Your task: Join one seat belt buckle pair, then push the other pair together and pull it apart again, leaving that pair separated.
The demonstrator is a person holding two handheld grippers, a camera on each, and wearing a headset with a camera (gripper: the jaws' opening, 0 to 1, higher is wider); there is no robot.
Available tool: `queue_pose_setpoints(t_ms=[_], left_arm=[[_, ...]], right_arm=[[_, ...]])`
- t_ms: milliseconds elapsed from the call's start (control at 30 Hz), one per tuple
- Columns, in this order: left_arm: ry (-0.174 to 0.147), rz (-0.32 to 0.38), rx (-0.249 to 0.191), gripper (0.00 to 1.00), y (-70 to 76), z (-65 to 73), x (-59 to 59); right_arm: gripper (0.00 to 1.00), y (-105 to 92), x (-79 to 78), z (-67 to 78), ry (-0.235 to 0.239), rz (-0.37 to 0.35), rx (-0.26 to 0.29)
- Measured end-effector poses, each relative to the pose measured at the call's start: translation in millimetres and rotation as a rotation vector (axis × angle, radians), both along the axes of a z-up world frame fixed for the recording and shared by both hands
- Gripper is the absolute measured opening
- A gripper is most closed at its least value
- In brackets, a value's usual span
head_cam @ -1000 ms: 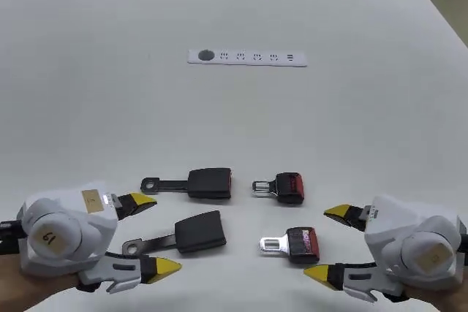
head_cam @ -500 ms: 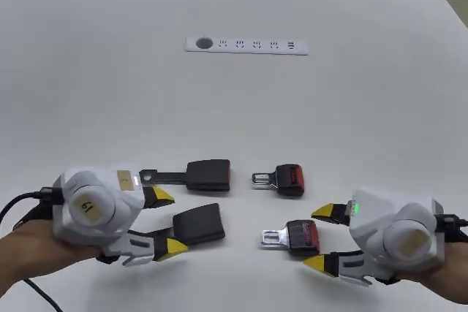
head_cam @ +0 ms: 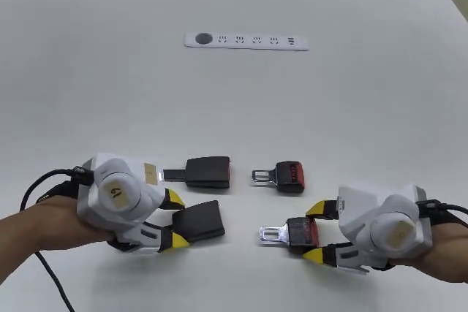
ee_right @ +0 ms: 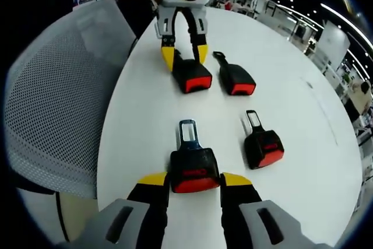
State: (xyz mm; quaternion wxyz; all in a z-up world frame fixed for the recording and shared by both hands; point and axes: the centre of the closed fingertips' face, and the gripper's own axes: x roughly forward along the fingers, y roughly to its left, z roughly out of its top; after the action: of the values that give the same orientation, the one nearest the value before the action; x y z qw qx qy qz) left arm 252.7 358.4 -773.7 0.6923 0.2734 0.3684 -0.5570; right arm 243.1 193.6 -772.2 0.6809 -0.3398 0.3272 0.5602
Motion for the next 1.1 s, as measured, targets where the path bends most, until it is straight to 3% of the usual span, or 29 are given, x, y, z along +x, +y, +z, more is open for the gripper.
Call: queue_pose_setpoints(t_ms=[567, 1100], left_arm=[[0.007, -0.104, 0.022, 0.32, 2.4, -4.7, -0.3], [0.001, -0.187, 0.066, 0.32, 0.1, -4.3, -2.9]], right_arm=[[0.30, -0.5, 1.4, -2.1, 0.032, -0.011, 0.000], [0.30, 14.2, 1.7, -1.0, 0.046, -0.008, -0.003]])
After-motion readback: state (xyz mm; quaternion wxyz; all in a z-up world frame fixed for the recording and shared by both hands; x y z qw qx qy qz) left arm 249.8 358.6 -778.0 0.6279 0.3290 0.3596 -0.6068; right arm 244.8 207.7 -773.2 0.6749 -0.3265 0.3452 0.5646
